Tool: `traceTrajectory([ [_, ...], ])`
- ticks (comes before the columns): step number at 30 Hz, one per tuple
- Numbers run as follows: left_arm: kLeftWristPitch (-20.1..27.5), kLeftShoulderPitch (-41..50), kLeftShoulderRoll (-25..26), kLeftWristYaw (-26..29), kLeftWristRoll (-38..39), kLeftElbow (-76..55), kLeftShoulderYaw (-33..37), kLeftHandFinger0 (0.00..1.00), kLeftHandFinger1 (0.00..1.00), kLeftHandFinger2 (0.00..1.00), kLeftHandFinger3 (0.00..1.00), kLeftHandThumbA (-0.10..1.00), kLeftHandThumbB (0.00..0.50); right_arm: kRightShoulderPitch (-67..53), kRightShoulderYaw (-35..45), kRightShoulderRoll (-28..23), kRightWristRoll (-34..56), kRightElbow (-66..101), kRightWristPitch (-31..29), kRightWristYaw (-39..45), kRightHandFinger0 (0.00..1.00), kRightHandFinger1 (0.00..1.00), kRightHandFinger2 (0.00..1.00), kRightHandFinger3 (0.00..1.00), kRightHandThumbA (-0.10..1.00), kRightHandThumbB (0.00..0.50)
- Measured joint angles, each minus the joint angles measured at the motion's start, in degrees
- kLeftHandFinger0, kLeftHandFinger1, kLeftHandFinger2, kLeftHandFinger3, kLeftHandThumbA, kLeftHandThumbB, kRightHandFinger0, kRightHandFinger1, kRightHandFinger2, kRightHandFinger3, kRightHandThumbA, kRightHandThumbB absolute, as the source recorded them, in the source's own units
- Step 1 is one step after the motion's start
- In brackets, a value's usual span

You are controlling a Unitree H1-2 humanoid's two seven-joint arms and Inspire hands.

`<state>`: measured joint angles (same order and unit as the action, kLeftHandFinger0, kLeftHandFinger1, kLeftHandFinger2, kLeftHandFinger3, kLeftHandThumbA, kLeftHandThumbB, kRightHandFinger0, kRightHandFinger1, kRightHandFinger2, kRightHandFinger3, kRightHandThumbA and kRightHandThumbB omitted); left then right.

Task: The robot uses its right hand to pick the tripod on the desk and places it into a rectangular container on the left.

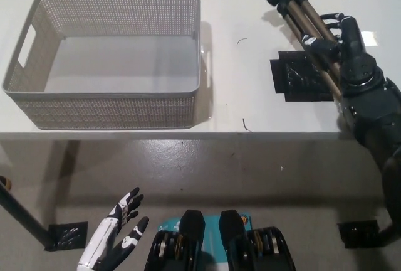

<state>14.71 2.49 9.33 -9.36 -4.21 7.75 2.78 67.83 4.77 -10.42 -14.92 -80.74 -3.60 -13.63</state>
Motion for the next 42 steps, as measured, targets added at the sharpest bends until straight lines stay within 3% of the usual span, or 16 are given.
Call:
traceTrajectory([
  [7,0.22,1.62,0.0,0.01,-0.05,-0.02,0.06,1.0,1.0,1.0,1.0,0.7,0.148,0.13,0.4,0.51,2.44,3.37,-0.02,0.63,0.0,0.41,0.79,0.85,-0.1,0.129],
  [11,0.36,2.25,-0.02,0.01,-0.04,-0.02,0.06,1.0,1.0,1.0,1.0,0.69,0.139,1.14,0.27,0.83,3.34,6.37,0.0,1.02,0.04,0.47,0.81,0.84,-0.1,0.15],
  [17,0.54,2.74,-0.05,0.01,-0.02,0.03,0.07,1.0,1.0,1.0,1.0,0.66,0.148,4.11,0.15,1.41,3.7,11.13,0.51,1.3,0.04,0.49,0.83,0.87,-0.1,0.143],
  [24,0.73,3.7,-0.05,-0.02,0.14,0.12,0.08,1.0,1.0,1.0,1.0,0.64,0.165,6.76,0.03,2.96,4.06,19.18,2.3,1.51,0.02,0.47,0.78,0.82,-0.1,0.154],
  [28,0.72,4.01,-0.05,-0.23,0.54,0.11,0.11,1.0,1.0,1.0,1.0,0.6,0.164,6.9,-1.6,3.68,3.94,25.39,3.15,1.98,0.0,0.44,0.8,0.85,-0.1,0.14],
  [31,0.7,4.35,-0.05,-0.27,0.83,0.11,0.12,1.0,1.0,1.0,1.0,0.6,0.169,6.88,-4.79,4.69,3.02,30.29,4.52,2.32,0.0,0.44,0.8,0.91,-0.1,0.145],
  [35,0.7,4.73,-0.07,-0.3,0.96,0.1,0.46,1.0,1.0,1.0,1.0,0.6,0.127,6.91,-10.99,6.39,0.46,32.5,5.29,2.4,0.0,0.42,0.75,0.93,-0.1,0.09],
  [38,0.71,5.28,-0.07,-0.3,0.9,0.11,0.88,1.0,1.0,1.0,1.0,0.6,0.132,6.89,-14.81,7.91,-1.02,31.95,5.12,2.61,0.0,0.4,0.75,0.92,-0.1,0.122],
  [42,0.82,5.37,-0.11,-0.31,0.76,0.63,1.63,1.0,1.0,1.0,1.0,0.63,0.162,6.91,-21.63,9.84,-4.12,29.43,4.56,2.72,0.0,0.32,0.74,0.91,-0.1,0.124],
])
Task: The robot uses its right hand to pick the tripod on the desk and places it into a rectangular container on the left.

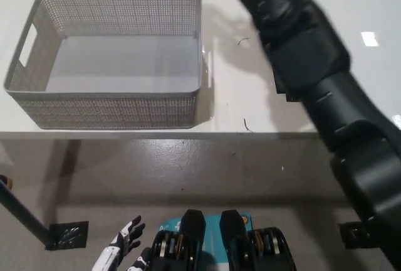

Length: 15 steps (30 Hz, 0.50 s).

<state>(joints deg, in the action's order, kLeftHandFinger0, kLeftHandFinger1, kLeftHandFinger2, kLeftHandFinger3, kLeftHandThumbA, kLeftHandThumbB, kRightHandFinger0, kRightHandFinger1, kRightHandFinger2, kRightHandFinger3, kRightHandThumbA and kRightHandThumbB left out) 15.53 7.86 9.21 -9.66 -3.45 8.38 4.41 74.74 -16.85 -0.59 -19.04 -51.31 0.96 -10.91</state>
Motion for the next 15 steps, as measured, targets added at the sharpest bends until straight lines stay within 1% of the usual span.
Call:
traceTrajectory([
  [1,0.01,-0.02,-0.01,0.0,-0.02,0.12,0.22,1.0,1.0,1.0,1.0,0.63,0.163,-0.01,-1.57,0.66,-0.8,-0.69,-0.15,0.02,0.0,0.3,0.72,0.88,-0.1,0.137],
  [3,0.07,-0.14,-0.02,0.0,-0.08,0.22,0.69,1.0,1.0,1.0,1.0,0.62,0.152,-0.01,-4.47,1.51,-2.53,-2.16,-0.75,-0.01,0.0,0.29,0.71,0.86,-0.1,0.161],
  [4,0.1,-0.18,-0.02,0.0,-0.11,0.25,0.81,1.0,1.0,1.0,1.0,0.63,0.152,0.01,-5.63,1.76,-3.18,-2.84,-1.1,-0.11,0.0,0.3,0.71,0.87,-0.1,0.157],
  [5,0.22,-0.27,-0.02,0.0,-0.16,0.32,1.11,1.0,1.0,1.0,1.0,0.63,0.148,0.07,-7.84,2.17,-4.49,-4.08,-1.65,-0.16,0.0,0.32,0.73,0.88,-0.1,0.16],
  [6,0.25,-0.31,-0.01,0.0,-0.19,0.32,1.32,1.0,1.0,1.0,1.0,0.63,0.148,0.07,-9.13,2.57,-5.17,-4.89,-1.78,-0.15,0.0,0.34,0.76,0.89,-0.1,0.178],
  [7,0.26,-0.35,-0.01,0.0,-0.2,0.32,1.54,1.0,1.0,1.0,1.0,0.63,0.15,0.06,-10.32,2.87,-6.07,-5.59,-1.81,-0.09,0.0,0.34,0.76,0.9,-0.1,0.184],
  [8,0.26,-0.39,-0.01,-0.01,-0.26,0.33,1.72,1.0,1.0,1.0,1.0,0.63,0.157,0.06,-11.51,3.22,-6.84,-6.38,-1.87,-0.08,0.02,0.39,0.82,0.94,-0.1,0.215],
  [9,0.27,-0.44,-0.01,-0.01,-0.3,0.35,1.82,1.0,1.0,1.0,1.0,0.63,0.152,0.1,-12.35,3.46,-7.41,-7.03,-1.93,-0.08,0.0,0.32,0.77,0.89,-0.1,0.182],
  [10,0.27,-0.57,-0.01,-0.01,-0.32,0.42,1.92,1.0,1.0,1.0,1.0,0.61,0.153,0.28,-13.63,3.76,-8.3,-8.16,-2.15,-0.11,0.0,0.3,0.73,0.86,-0.1,0.181],
  [11,0.27,-0.7,0.0,-0.01,-0.31,0.47,1.99,1.0,1.0,1.0,1.0,0.61,0.15,0.42,-14.37,3.93,-8.94,-9.22,-2.4,-0.14,0.0,0.29,0.72,0.84,-0.1,0.18],
  [12,0.27,-0.85,0.0,-0.02,-0.32,0.52,2.03,1.0,1.0,1.0,1.0,0.61,0.15,0.81,-15.52,4.16,-9.67,-10.57,-2.66,-0.19,0.0,0.28,0.71,0.82,-0.1,0.194],
  [13,0.28,-1.05,0.02,-0.03,-0.32,0.56,2.09,1.0,1.0,1.0,1.0,0.62,0.155,1.18,-16.37,4.37,-10.43,-12.0,-2.97,-0.26,0.0,0.29,0.71,0.82,-0.1,0.205],
  [15,0.28,-1.35,0.03,-0.03,-0.32,0.56,2.15,1.0,1.0,1.0,1.0,0.62,0.154,1.89,-17.74,4.71,-11.74,-14.21,-3.56,-0.43,0.0,0.3,0.71,0.81,-0.1,0.209],
])
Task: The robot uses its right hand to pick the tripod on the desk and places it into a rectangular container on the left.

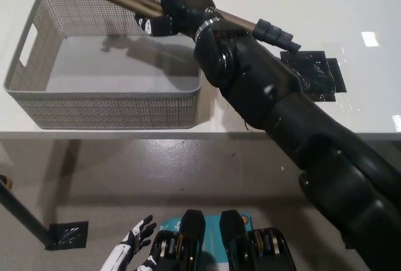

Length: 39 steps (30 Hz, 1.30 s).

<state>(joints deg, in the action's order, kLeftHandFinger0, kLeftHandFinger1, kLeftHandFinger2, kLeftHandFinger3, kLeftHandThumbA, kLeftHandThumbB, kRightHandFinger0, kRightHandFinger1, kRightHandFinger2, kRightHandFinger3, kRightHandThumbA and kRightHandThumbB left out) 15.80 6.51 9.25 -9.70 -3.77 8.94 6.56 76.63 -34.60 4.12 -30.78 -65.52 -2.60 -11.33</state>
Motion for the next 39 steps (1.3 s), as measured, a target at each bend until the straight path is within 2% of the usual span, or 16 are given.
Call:
traceTrajectory([
  [2,0.0,-0.13,0.0,-0.03,0.01,0.04,0.05,1.0,1.0,1.0,1.0,0.62,0.158,0.64,-1.66,0.12,-1.35,-1.53,-0.57,-0.18,0.0,0.31,0.75,0.85,-0.1,0.207],
  [3,0.0,-0.15,0.0,-0.04,0.01,0.07,0.08,1.0,1.0,1.0,1.0,0.62,0.162,0.9,-2.31,0.15,-1.94,-2.07,-0.8,-0.21,0.05,0.36,0.84,0.87,0.09,0.221],
  [4,0.0,-0.21,0.0,-0.05,0.0,0.08,0.15,1.0,1.0,1.0,1.0,0.62,0.156,1.26,-3.38,0.19,-2.91,-2.82,-1.17,-0.67,0.09,0.37,0.8,0.82,0.42,0.323],
  [5,0.0,-0.24,0.0,-0.06,-0.01,0.11,0.2,1.0,1.0,1.0,1.0,0.62,0.156,1.48,-4.11,0.24,-3.56,-3.33,-1.47,-1.16,0.34,0.61,0.92,0.95,0.71,0.395],
  [6,0.01,-0.3,0.0,-0.08,-0.02,0.2,0.25,1.0,1.0,1.0,1.0,0.61,0.162,1.6,-4.63,0.28,-4.18,-3.71,-1.84,-1.67,0.69,0.93,1.0,1.0,0.83,0.45],
  [7,0.08,-0.43,0.0,-0.1,-0.04,0.48,0.34,1.0,1.0,1.0,1.0,0.61,0.162,1.68,-4.77,0.31,-4.57,-3.88,-2.35,-1.99,0.82,1.0,1.0,1.0,0.86,0.466],
  [8,0.11,-0.57,0.0,-0.11,-0.07,0.75,0.44,1.0,1.0,1.0,1.0,0.59,0.16,1.76,-4.78,0.34,-4.76,-3.88,-3.07,-2.05,1.0,1.0,1.0,1.0,0.97,0.474],
  [12,0.14,-0.92,0.0,-0.12,-0.41,1.35,0.93,1.0,1.0,1.0,1.0,0.58,0.151,2.77,-4.34,0.43,-5.03,-3.27,-4.87,-1.34,1.0,1.0,1.0,1.0,1.0,0.467],
  [15,0.14,-1.17,0.02,-0.12,-0.75,1.38,1.15,1.0,1.0,1.0,1.0,0.62,0.161,5.4,-4.02,0.56,-5.25,-2.9,-5.73,-0.9,1.0,1.0,1.0,1.0,1.0,0.499],
  [17,0.16,-1.47,0.07,-0.12,-1.13,1.44,1.26,1.0,1.0,1.0,1.0,0.62,0.167,7.49,-3.59,0.7,-5.29,-2.34,-5.85,-0.3,1.0,1.0,1.0,1.0,1.0,0.484],
  [25,0.16,-1.87,0.09,-0.12,-2.02,1.46,1.99,1.0,1.0,1.0,1.0,0.59,0.173,12.41,-0.24,3.17,-4.82,-1.75,-6.28,2.61,1.0,1.0,1.0,1.0,1.0,0.496],
  [27,0.16,-2.08,0.07,-0.12,-2.17,1.54,2.13,1.0,1.0,1.0,1.0,0.59,0.165,13.07,1.46,3.77,-4.28,-1.7,-6.81,3.31,1.0,1.0,1.0,1.0,1.0,0.444],
  [30,0.16,-2.55,0.06,-0.12,-2.29,1.55,2.29,1.0,1.0,1.0,1.0,0.6,0.168,14.01,5.09,3.74,-2.83,-0.38,-7.35,4.23,1.0,1.0,1.0,1.0,1.0,0.447],
  [33,0.16,-3.66,0.0,-0.11,-2.33,1.85,2.3,1.0,1.0,1.0,1.0,0.63,0.184,14.84,10.78,1.6,-0.43,3.53,-7.97,5.24,1.0,1.0,1.0,1.0,1.0,0.446],
  [36,0.16,-4.68,0.02,-0.1,-2.28,1.99,2.11,1.0,1.0,1.0,1.0,0.71,0.178,14.65,17.04,-2.4,2.41,10.5,-7.84,6.3,1.0,1.0,1.0,1.0,1.0,0.344],
  [39,0.15,-5.22,0.01,-0.09,-2.28,2.0,2.04,1.0,1.0,1.0,1.0,0.76,0.166,12.73,22.03,-6.76,5.01,17.79,-7.54,7.45,1.0,1.0,1.0,1.0,1.0,0.365],
])
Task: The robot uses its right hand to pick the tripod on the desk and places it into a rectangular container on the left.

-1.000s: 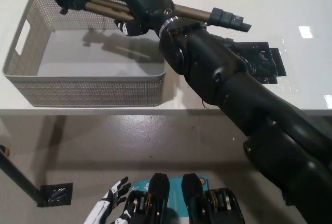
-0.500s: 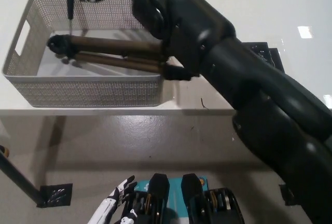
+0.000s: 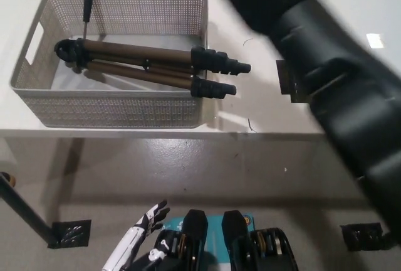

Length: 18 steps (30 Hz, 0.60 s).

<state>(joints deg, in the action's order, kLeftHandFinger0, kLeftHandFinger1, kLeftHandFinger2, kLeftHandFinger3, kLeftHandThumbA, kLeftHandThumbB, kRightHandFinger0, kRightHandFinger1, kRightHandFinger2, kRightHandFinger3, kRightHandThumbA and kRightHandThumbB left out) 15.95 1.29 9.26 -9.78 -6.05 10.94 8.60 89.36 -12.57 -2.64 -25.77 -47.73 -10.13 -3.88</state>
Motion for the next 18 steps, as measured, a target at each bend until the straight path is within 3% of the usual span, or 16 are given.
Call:
traceTrajectory([
  [4,-0.04,-0.46,0.0,0.0,0.0,0.0,-0.05,1.0,1.0,1.0,1.0,0.77,0.133,-6.05,5.53,-6.68,2.11,9.79,1.19,1.29,1.0,1.0,1.0,1.0,1.0,0.249],
  [6,-0.06,-0.72,0.0,0.0,0.01,0.0,-0.12,1.0,1.0,1.0,1.0,0.74,0.125,-9.72,8.05,-9.51,3.09,13.81,1.83,1.69,1.0,1.0,1.0,1.0,1.0,0.272],
  [10,-0.1,-1.01,0.0,0.0,0.02,0.05,-0.37,1.0,1.0,1.0,1.0,0.75,0.14,-19.6,14.07,-14.32,5.68,22.4,3.19,2.22,1.0,1.0,1.0,1.0,1.0,0.217],
  [14,-0.18,-1.27,-0.01,0.0,0.01,0.1,-0.51,1.0,1.0,1.0,1.0,0.74,0.135,-30.43,19.64,-16.87,8.37,31.12,4.36,2.33,1.0,1.0,1.0,1.0,1.0,0.25],
  [16,-0.2,-1.42,-0.01,0.0,0.01,0.1,-0.54,1.0,1.0,1.0,1.0,0.74,0.135,-35.8,21.45,-17.15,9.67,34.72,4.83,2.34,1.0,1.0,1.0,1.0,1.0,0.184],
  [18,-0.21,-1.59,-0.01,0.0,0.01,0.11,-0.57,1.0,1.0,1.0,1.0,0.73,0.14,-41.2,22.97,-17.0,11.01,38.91,5.21,2.33,1.0,1.0,1.0,1.0,1.0,0.194],
])
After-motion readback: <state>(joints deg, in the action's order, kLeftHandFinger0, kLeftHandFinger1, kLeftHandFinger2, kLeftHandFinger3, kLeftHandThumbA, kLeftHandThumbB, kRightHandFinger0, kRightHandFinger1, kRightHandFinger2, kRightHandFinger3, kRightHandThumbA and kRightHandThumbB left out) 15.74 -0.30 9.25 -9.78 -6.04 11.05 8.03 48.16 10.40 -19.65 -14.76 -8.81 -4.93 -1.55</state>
